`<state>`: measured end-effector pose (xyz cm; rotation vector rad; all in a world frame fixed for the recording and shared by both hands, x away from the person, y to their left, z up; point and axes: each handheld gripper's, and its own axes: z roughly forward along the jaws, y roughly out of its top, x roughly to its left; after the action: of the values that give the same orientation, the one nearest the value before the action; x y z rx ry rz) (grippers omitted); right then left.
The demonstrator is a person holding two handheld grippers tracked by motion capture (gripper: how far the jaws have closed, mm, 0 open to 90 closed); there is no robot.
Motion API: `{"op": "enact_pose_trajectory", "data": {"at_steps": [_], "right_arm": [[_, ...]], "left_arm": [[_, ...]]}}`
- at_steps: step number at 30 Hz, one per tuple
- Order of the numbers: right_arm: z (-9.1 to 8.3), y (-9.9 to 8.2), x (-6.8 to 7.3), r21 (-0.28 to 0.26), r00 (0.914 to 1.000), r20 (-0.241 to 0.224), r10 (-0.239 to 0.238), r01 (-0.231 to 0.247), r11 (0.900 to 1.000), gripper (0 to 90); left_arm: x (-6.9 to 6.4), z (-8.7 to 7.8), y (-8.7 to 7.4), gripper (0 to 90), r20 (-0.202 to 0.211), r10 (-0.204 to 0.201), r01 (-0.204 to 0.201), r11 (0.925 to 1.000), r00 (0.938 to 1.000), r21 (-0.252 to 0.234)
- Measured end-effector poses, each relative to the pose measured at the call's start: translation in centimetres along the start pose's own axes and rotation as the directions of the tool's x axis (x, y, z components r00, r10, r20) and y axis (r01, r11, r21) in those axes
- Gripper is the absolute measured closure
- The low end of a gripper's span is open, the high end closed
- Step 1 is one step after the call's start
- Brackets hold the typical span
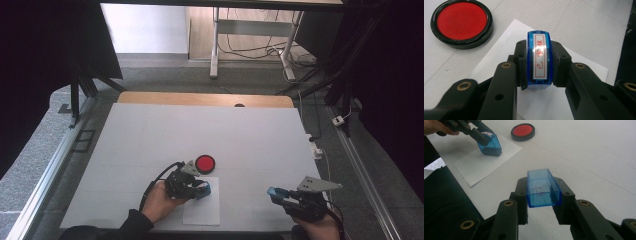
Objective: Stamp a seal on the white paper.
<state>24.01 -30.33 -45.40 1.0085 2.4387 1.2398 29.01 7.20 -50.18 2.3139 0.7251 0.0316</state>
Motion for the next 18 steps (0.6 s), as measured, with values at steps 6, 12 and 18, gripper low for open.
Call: {"op": "enact_pose_trajectory", "data": {"at_steps": [6, 12, 18], "right_arm": [[0.0, 0.0, 0.0, -0.002, 1.0000, -0.001, 0.001, -0.001, 1.0000, 67.8], [0.0, 0.0, 0.0, -0.004, 1.0000, -0.002, 0.001, -0.001, 1.0000, 67.8], [0.0, 0.0, -0.1, -0.004, 1.0000, -0.007, 0.004, -0.004, 1.0000, 67.8]], "left_arm": [[0.0, -0.5, 0.2, 69.9, 0.017, -0.007, 0.008, 0.9996, 0.9998, -0.026], [0.0, -1.2, 0.3, 69.8, 0.025, -0.014, 0.015, 0.9989, 0.9996, -0.045], [0.0, -2.4, 0.5, 69.7, 0.033, -0.014, 0.016, 0.9968, 0.9994, -0.079]]}}
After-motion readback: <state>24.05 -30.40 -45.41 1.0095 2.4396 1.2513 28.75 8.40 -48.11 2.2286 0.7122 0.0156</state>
